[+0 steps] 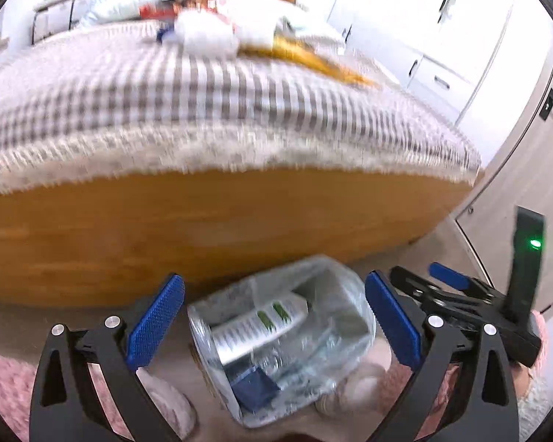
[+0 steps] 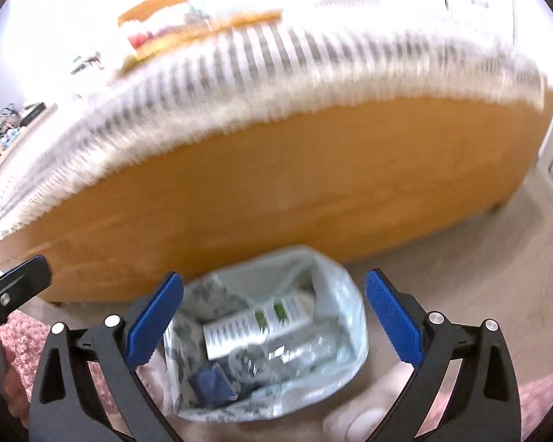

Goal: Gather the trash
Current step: 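Raise both open grippers from the bin toward the trash on the bed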

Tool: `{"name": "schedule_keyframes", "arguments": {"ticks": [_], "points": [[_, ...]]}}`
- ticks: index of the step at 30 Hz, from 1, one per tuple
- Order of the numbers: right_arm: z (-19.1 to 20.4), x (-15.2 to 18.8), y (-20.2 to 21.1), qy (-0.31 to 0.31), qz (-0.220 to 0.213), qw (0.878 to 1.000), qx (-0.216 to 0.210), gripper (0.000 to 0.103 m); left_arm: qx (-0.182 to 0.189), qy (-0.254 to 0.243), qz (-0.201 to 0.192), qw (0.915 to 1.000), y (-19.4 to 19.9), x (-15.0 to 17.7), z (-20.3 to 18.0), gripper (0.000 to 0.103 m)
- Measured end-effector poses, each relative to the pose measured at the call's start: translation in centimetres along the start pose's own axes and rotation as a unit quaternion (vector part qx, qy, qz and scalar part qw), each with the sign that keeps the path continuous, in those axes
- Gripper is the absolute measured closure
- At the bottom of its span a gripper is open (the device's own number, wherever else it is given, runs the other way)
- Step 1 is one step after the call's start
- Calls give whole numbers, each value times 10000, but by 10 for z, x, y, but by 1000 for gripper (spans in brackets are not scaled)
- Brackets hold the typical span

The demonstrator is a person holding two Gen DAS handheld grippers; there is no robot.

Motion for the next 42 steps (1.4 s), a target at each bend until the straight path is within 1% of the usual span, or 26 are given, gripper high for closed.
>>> {"name": "schedule_keyframes", "arguments": {"ticks": [2,6,11,14,16,20,24,27,31,34,38,40,42], "points": [[6,-14,9,219,-262,9994,-22,8,-95,-74,-314,9994,9,-13,1,8],[17,-35,35,522,-753,9958,-2,8,-172,-73,-765,9969,28,-34,4,8],[23,-61,63,658,-1288,9895,89,8,-432,-148,-1467,9881,54,-58,4,8],[24,-76,80,697,-1575,9850,120,8,-432,-145,-1732,9838,69,-70,3,8],[25,-86,89,712,-1776,9814,122,8,-394,-93,-1835,9822,75,-79,3,8],[23,-115,103,863,-2219,9710,212,8,-321,23,-2089,9774,88,-101,0,8],[19,-144,101,872,-2462,9651,169,8,-304,22,-2421,9698,95,-124,-5,8],[17,-167,105,1042,-2768,9550,209,8,-346,-32,-2638,9640,96,-145,-8,8],[15,-197,97,1240,-2993,9457,276,8,-317,118,-2909,9562,94,-177,-7,8],[12,-215,89,1257,-3060,9432,291,8,-223,238,-3008,9531,89,-196,-5,8],[10,-244,76,1241,-3139,9411,192,8,-245,273,-3206,9465,82,-223,-4,8],[10,-260,68,1241,-3162,9404,178,8,-183,290,-3225,9460,77,-238,-3,8],[9,-274,60,1188,-3166,9410,142,8,-136,254,-3193,9472,72,-250,-3,8]]}}
Point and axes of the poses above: each gripper's, at about its wrist camera, not at the fingertips, and y roughly against the way its jaws point, z to its left, x to its underside, the point moved 8 cm from there along -y, roughly the way its jaws point, and after that the axes turned 15 degrees about -x, right-handed, at the moved point
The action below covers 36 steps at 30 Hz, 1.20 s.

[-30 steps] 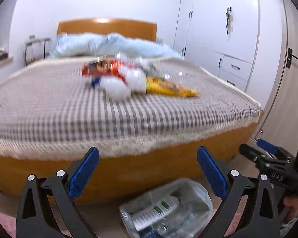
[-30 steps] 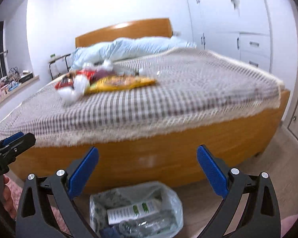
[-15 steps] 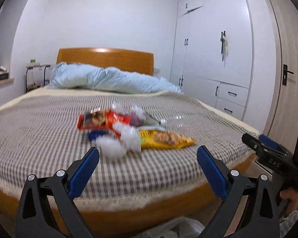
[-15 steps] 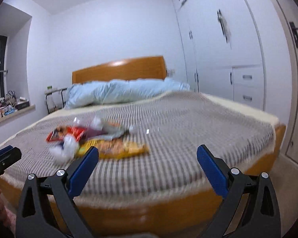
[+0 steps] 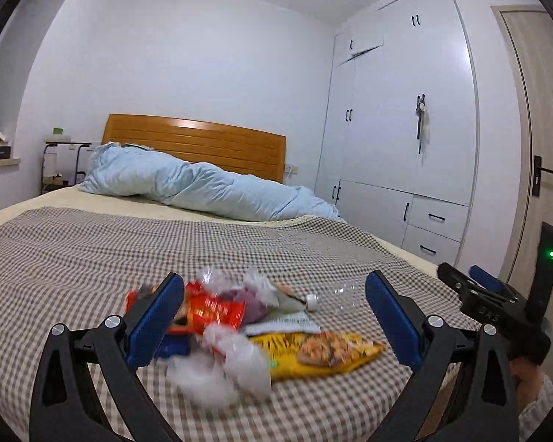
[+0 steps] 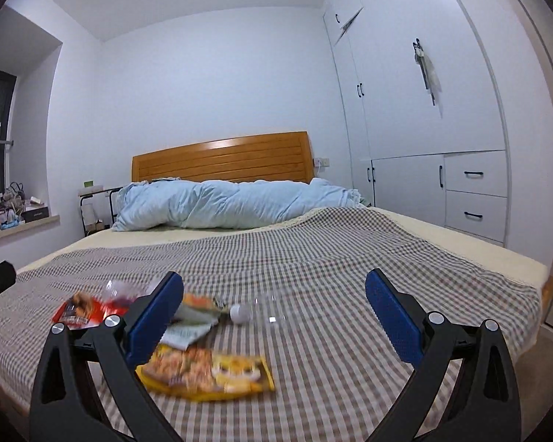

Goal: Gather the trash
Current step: 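Raise both open grippers from the bin toward the trash on the bed, then grasp the clear cup-shaped bottle with the right gripper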

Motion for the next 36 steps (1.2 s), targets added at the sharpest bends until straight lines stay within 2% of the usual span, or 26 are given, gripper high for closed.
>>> {"name": "schedule_keyframes", "arguments": {"ticks": [8,14,21,25,32,34,36], "points": [[-21,-6,-58,-1174,-41,9929,-165,8,11,-12,62,10000,-48,-20,4,8],[-28,-10,-86,-1663,-139,9855,-298,8,-75,174,136,9997,-69,-19,19,8],[-39,14,-110,-2111,416,9763,-234,8,-115,313,427,9985,-87,-12,35,8],[-44,30,-121,-2574,696,9636,-168,8,-78,440,626,9970,-96,-6,40,8],[-48,56,-138,-2983,1162,9474,11,8,-1,403,819,9958,-105,5,36,8],[-52,63,-143,-3183,1224,9400,50,8,26,373,911,9951,-107,9,34,8],[-62,74,-146,-3551,1284,9259,113,8,11,331,955,9949,-109,12,33,8]]}}
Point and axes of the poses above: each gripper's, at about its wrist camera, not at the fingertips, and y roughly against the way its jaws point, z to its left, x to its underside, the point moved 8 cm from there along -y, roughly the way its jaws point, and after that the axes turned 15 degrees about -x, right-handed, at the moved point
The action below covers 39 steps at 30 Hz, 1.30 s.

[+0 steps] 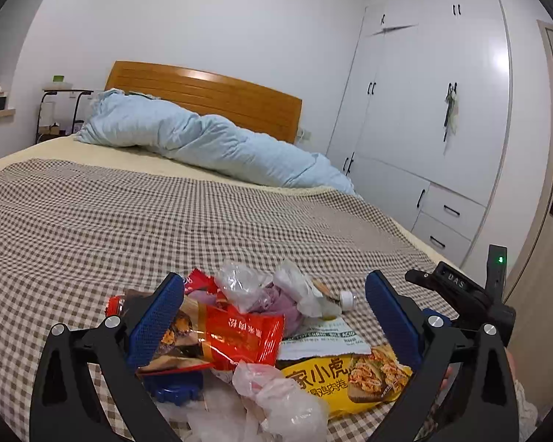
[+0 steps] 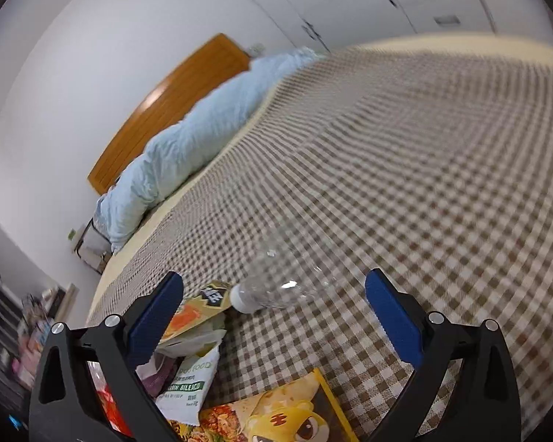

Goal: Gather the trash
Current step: 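Grasp the clear cup-shaped bottle with the right gripper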

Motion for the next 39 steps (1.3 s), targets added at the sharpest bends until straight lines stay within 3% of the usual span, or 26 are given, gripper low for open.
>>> {"name": "schedule_keyframes", "arguments": {"ticks": [5,11,16,20,23,24,31,35,39], "points": [[-31,2,-14,-1166,195,9930,-72,8,98,58,68,9999,-3,2,-3,8],[-22,5,-44,-1846,358,9820,-195,8,243,166,144,9995,-7,5,-11,8],[-25,-4,-56,-2472,-292,9684,168,8,305,224,97,9992,-6,3,-17,8],[-23,-13,-71,-2367,-407,9688,617,8,317,305,74,9990,-6,0,-14,8],[-33,-13,-70,-2530,-584,9621,839,40,300,411,89,9987,-6,-3,-8,8],[-37,-13,-70,-2580,-632,9612,746,41,293,440,93,9986,-6,-3,-6,8],[-39,-18,-37,-2092,-702,9746,370,42,162,548,350,9978,-14,1,7,8],[-22,-30,5,-1183,-793,9897,129,42,144,497,451,9976,-14,4,9,8],[-2,-26,53,-357,-944,9949,-49,42,118,372,427,9983,-9,6,10,8]]}}
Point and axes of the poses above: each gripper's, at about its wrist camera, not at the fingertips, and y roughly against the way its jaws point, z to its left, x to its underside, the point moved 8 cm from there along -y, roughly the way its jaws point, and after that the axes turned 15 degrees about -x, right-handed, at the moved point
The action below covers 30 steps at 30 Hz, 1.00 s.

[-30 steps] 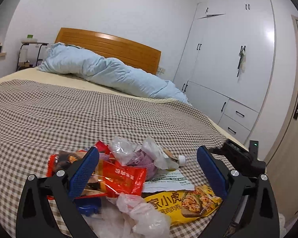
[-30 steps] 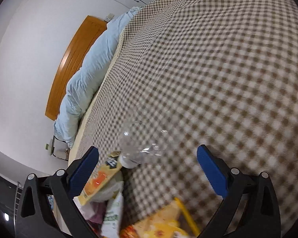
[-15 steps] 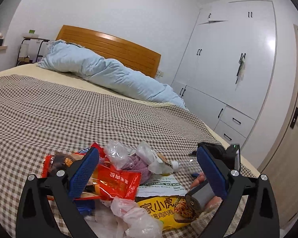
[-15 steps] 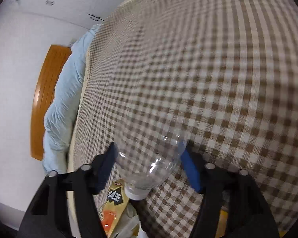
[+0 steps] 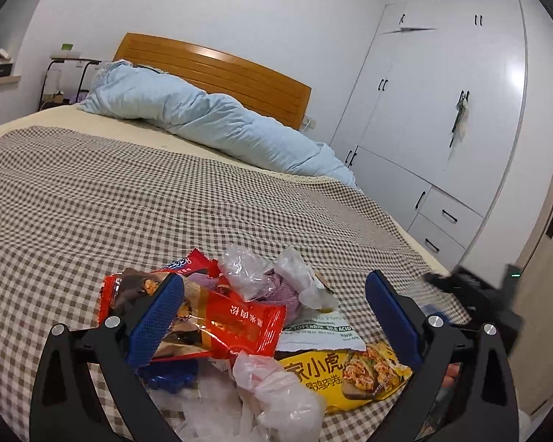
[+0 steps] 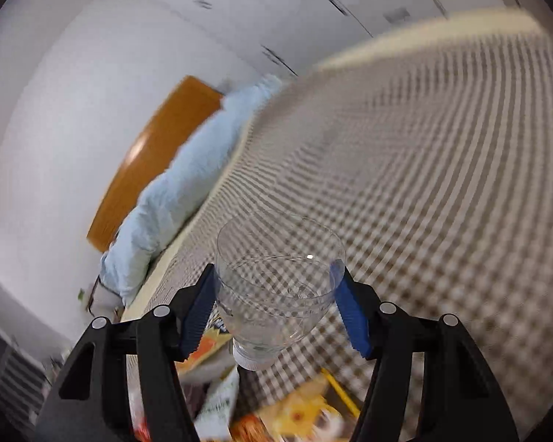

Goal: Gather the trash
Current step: 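Grasp the clear cup-shaped bottle with the right gripper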

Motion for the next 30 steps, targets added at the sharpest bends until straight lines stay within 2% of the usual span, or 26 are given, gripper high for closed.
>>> {"name": "schedule_keyframes", "arguments": {"ticks": [4,7,10,16,20,23,26,30], "points": [[25,4,58,888,-290,9955,-189,42,-1,-101,-12,9999,9,3,2,8],[43,14,102,1697,-600,9835,-189,42,4,-240,45,9997,15,10,2,8],[48,21,118,2111,-725,9747,-117,42,21,-293,186,9994,19,20,5,8],[40,22,124,2217,-600,9732,-106,42,-106,-234,497,9984,27,41,28,8],[41,16,128,2497,-640,9662,-5,42,-282,-637,571,9959,31,59,30,8],[35,16,126,2593,-608,9638,100,41,-366,-926,790,9919,23,80,26,8],[25,14,121,2527,-503,9660,215,41,-441,-1139,1045,9870,15,99,22,8],[19,10,123,2510,-475,9664,303,41,-548,-1242,999,9857,12,101,19,8]]}}
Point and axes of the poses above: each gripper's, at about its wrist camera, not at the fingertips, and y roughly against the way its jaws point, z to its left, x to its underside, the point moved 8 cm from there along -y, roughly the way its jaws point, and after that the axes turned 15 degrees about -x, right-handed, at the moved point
